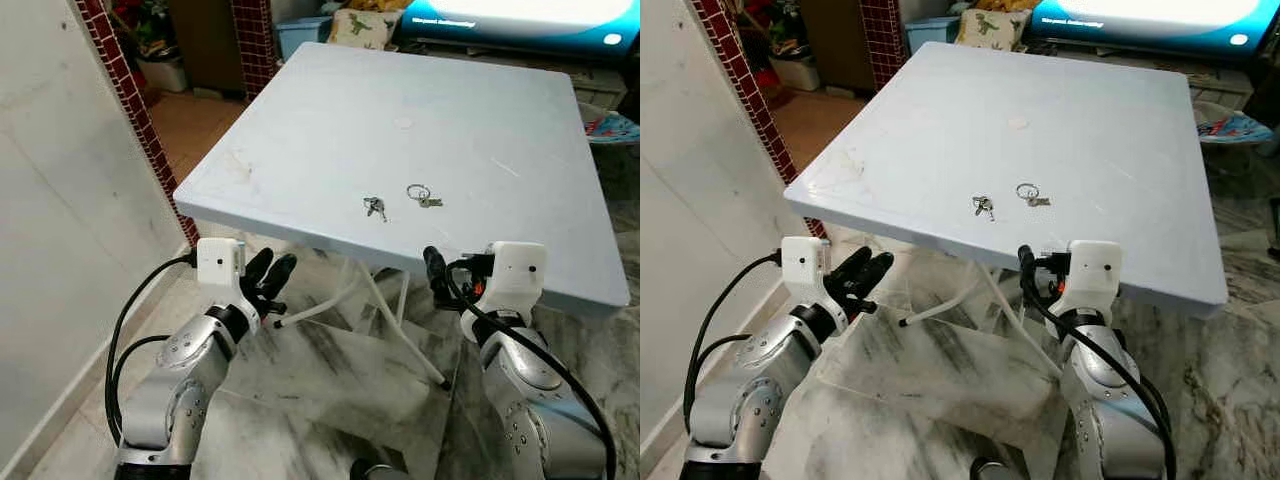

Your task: Hang keys on a hook

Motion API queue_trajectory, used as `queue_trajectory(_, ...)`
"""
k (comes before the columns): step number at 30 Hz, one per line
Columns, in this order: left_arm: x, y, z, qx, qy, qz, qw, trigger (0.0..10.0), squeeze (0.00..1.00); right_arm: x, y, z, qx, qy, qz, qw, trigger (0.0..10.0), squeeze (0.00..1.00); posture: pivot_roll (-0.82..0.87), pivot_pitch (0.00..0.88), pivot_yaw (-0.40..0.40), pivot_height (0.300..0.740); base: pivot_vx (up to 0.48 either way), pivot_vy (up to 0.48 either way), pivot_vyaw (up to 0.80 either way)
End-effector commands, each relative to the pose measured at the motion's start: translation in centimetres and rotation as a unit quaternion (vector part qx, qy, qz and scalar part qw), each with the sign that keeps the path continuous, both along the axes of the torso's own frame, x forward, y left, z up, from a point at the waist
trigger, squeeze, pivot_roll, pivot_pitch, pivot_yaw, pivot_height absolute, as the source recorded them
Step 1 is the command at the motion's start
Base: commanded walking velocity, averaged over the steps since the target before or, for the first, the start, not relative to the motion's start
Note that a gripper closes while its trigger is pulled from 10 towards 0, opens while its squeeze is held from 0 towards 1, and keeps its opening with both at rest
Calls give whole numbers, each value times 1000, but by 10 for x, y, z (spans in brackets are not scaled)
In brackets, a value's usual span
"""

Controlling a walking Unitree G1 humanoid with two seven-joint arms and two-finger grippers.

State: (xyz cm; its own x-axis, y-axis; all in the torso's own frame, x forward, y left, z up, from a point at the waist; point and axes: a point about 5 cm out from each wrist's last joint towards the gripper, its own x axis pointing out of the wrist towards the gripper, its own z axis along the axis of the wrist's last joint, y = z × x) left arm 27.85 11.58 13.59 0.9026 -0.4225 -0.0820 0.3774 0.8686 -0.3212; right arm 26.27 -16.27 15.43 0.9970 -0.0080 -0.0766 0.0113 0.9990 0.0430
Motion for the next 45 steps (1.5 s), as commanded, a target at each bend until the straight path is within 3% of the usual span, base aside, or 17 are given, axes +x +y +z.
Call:
queue_trajectory(1, 2, -1, 2, 3, -6, 0, 1000, 10000, 0, 0, 2, 4, -2, -5, 7, 1000, 10000, 0, -106, 133, 39, 740, 296, 0, 0)
queue_trajectory(31, 1, -6, -2, 5, -4, -15, 1000, 10000, 0, 1, 4, 1, -6, 6, 7, 1000, 10000, 0, -103, 121, 36, 740, 302, 0, 0)
queue_trajectory(39, 1, -7, -3, 7, -4, -14, 1000, 10000, 0, 2, 4, 1, -6, 4, 9, 1000, 10000, 0, -103, 113, 33, 740, 287, 0, -663)
queue_trajectory(45, 1, -8, -3, 4, -4, -12, 1000, 10000, 0, 2, 5, 0, -7, 5, 14, 1000, 10000, 0, -102, 111, 33, 740, 0, 0, 0)
